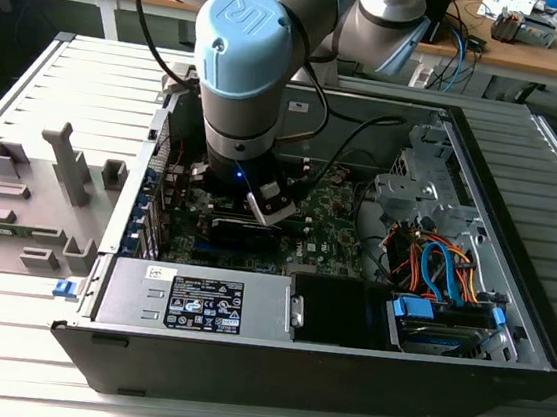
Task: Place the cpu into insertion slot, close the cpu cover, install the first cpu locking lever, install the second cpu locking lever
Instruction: 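Install the second cpu locking lever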
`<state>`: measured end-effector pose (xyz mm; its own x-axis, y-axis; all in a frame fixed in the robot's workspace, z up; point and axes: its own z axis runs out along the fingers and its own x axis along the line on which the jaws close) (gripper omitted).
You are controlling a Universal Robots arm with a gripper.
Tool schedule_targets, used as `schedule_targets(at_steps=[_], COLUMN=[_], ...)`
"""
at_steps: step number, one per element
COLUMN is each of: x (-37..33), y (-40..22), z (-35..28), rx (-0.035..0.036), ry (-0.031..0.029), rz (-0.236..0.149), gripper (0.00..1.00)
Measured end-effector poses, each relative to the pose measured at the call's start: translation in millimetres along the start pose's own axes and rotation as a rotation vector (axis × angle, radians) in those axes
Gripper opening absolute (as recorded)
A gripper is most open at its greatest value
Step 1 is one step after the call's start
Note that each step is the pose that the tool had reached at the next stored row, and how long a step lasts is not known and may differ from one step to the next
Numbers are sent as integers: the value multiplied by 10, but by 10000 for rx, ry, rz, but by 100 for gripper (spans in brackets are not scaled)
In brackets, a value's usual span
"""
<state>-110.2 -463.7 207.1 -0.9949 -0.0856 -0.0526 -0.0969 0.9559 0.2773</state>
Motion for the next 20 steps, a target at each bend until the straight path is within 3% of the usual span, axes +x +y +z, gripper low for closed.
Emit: schedule_targets(at_steps=[7, 16, 20], x=[-2, 1, -2], y=[25, 22, 54], z=[47, 108, 130], rx=[54, 57, 51], ry=[5, 5, 3], rz=[-3, 0, -2], gripper=[11, 11, 11])
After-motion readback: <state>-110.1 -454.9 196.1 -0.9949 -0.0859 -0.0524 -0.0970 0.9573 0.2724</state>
